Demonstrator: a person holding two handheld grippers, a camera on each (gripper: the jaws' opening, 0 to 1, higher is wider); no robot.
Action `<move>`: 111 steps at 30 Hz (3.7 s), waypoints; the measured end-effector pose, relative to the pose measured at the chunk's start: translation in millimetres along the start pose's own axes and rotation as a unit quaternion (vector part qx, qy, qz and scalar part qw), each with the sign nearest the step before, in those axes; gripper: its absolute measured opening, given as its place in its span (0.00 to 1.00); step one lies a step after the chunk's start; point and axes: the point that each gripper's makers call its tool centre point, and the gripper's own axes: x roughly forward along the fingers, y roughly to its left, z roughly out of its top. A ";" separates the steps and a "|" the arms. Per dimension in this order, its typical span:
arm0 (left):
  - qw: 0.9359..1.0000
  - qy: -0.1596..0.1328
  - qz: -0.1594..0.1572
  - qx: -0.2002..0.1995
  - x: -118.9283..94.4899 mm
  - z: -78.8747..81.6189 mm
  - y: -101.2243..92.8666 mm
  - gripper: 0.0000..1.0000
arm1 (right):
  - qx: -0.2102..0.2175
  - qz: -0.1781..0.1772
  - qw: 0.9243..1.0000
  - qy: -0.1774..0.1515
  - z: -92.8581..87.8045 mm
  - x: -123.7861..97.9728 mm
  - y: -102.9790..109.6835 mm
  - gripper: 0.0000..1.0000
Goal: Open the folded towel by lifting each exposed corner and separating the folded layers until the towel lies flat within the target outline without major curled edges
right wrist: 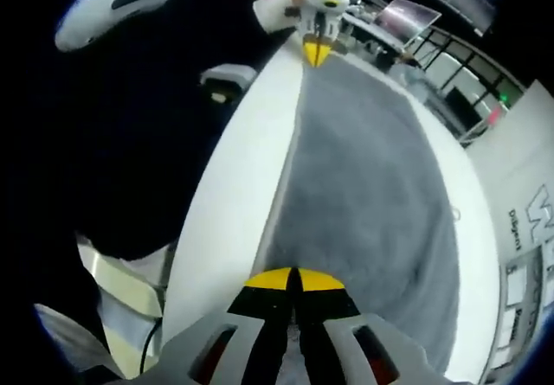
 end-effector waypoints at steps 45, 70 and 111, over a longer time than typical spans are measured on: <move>0.983 -0.043 -0.008 0.181 42.5 63.2 -20.9 0.01 | -0.075 -0.010 0.997 -0.014 27.2 18.5 -11.4 0.00; 0.991 -0.045 -0.046 0.117 40.2 58.0 -32.8 0.00 | -0.057 0.013 0.998 -0.035 33.5 17.0 0.0 0.00; 0.970 -0.091 -0.030 0.224 63.5 93.6 -41.8 0.00 | -0.133 -0.020 0.990 -0.039 60.0 35.1 -11.2 0.00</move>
